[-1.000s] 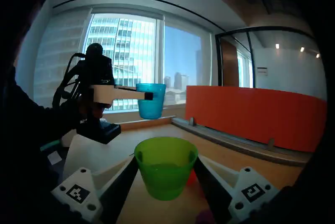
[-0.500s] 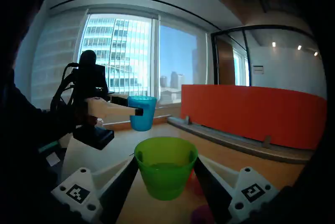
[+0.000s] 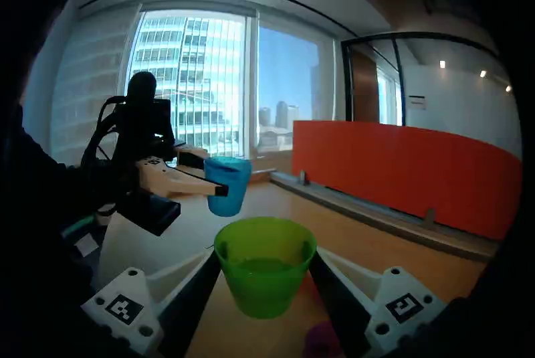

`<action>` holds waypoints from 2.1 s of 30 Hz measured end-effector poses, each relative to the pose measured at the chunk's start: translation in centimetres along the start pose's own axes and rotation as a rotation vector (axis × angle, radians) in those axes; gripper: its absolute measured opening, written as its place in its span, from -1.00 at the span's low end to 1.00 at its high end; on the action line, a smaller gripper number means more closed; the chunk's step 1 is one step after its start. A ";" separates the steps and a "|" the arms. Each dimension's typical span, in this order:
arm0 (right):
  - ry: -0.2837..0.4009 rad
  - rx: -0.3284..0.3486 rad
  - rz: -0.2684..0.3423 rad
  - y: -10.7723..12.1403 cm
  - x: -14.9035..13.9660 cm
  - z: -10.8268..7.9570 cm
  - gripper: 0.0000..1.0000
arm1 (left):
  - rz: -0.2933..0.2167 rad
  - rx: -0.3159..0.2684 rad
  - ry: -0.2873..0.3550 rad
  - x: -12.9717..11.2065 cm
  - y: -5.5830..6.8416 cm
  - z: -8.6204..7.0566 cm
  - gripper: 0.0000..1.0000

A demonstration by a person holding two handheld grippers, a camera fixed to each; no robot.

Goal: Pour water

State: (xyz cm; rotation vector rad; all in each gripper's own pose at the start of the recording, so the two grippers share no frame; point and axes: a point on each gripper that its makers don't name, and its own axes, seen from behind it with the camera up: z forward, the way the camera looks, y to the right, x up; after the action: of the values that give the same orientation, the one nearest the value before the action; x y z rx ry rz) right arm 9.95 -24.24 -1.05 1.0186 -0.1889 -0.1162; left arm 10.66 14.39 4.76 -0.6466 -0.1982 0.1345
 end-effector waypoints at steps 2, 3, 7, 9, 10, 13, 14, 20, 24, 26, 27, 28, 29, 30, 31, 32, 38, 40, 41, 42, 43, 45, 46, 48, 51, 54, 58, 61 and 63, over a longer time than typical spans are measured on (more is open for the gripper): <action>-0.018 0.007 -0.002 -0.1 -0.4 0.1 0.80 | 0.006 -0.003 -0.020 -0.7 0.0 0.2 0.68; -0.026 0.010 -0.004 -0.2 -0.6 0.2 0.80 | 0.009 -0.004 -0.030 -1.1 0.0 0.2 0.68; -0.063 0.024 -0.008 -0.5 -1.5 0.5 0.80 | 0.014 -0.020 -0.077 -2.7 0.1 0.5 0.68; -0.079 0.029 -0.010 -0.5 -1.9 0.7 0.80 | 0.018 -0.025 -0.095 -3.3 0.1 0.7 0.68; -0.086 0.031 -0.010 -0.5 -2.1 0.8 0.80 | 0.023 -0.025 -0.102 -3.5 0.1 0.8 0.68; -0.110 0.039 -0.010 -0.5 -2.7 1.1 0.80 | 0.036 -0.025 -0.123 -4.2 0.0 1.1 0.68; -0.119 0.042 -0.009 -0.5 -2.9 1.2 0.80 | 0.040 -0.026 -0.132 -4.6 0.0 1.3 0.68; -0.165 0.054 -0.010 -0.4 -4.3 1.7 0.80 | 0.057 -0.038 -0.189 -6.4 0.0 1.7 0.68; -0.198 0.063 -0.011 -0.4 -5.3 2.1 0.80 | 0.063 -0.049 -0.224 -7.7 0.1 2.0 0.68; -0.210 0.066 -0.014 -0.4 -5.7 2.2 0.80 | 0.072 -0.054 -0.242 -8.4 0.1 2.1 0.68; -0.215 0.068 -0.015 -0.5 -5.9 2.3 0.80 | 0.076 -0.055 -0.250 -8.6 0.1 2.2 0.68; -0.220 0.070 -0.015 -0.4 -6.1 2.4 0.80 | 0.082 -0.057 -0.258 -8.9 0.1 2.2 0.68; -0.226 0.071 -0.015 -0.4 -6.3 2.5 0.80 | 0.089 -0.059 -0.266 -9.1 0.2 2.2 0.68; -0.231 0.073 -0.015 -0.4 -6.5 2.6 0.80 | 0.094 -0.061 -0.273 -9.4 0.2 2.3 0.68; -0.236 0.074 -0.014 -0.4 -6.7 2.7 0.80 | 0.100 -0.062 -0.280 -9.6 0.2 2.3 0.68; -0.242 0.074 -0.013 -0.4 -6.9 2.8 0.80 | 0.106 -0.063 -0.288 -9.8 0.1 2.3 0.68; -0.273 0.079 -0.017 -0.3 -7.9 3.2 0.80 | 0.126 -0.078 -0.330 -11.2 0.1 2.5 0.68; -0.282 0.081 -0.020 -0.3 -8.2 3.4 0.80 | 0.128 -0.084 -0.342 -11.7 0.2 2.7 0.69; -0.288 0.082 -0.022 -0.3 -8.4 3.5 0.80 | 0.129 -0.087 -0.349 -12.0 0.3 2.7 0.69; -0.292 0.083 -0.024 -0.4 -8.6 3.5 0.80 | 0.129 -0.090 -0.354 -12.2 0.3 2.8 0.69; -0.297 0.084 -0.026 -0.4 -8.8 3.6 0.80 | 0.132 -0.091 -0.359 -12.4 0.3 2.9 0.69; -0.307 0.086 -0.030 -0.5 -9.2 3.8 0.80 | 0.136 -0.094 -0.369 -12.9 0.4 3.0 0.69; -0.313 0.087 -0.031 -0.5 -9.5 3.8 0.80 | 0.138 -0.094 -0.373 -13.1 0.4 3.1 0.69; -0.323 0.089 -0.035 -0.6 -9.9 4.0 0.80 | 0.142 -0.096 -0.381 -13.4 0.4 3.2 0.69; -0.336 0.089 -0.038 -0.6 -10.4 4.1 0.81 | 0.140 -0.099 -0.389 -13.9 0.4 3.3 0.69; -0.343 0.089 -0.038 -0.6 -10.8 4.3 0.80 | 0.133 -0.105 -0.396 -14.4 0.5 3.4 0.69; -0.361 0.089 -0.040 -0.5 -11.6 4.3 0.80 | 0.128 -0.110 -0.408 -15.0 0.5 3.6 0.69; -0.374 0.088 -0.046 -0.5 -12.1 4.3 0.80 | 0.130 -0.110 -0.418 -15.5 0.4 3.7 0.69; -0.382 0.088 -0.049 -0.5 -12.5 4.4 0.80 | 0.131 -0.111 -0.426 -15.9 0.3 3.8 0.69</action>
State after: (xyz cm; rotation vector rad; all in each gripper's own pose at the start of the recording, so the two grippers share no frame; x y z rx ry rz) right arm -3.19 -25.85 -0.48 1.0830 -0.5209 -0.3503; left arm -5.69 13.92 5.31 -0.7370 -0.5778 0.3899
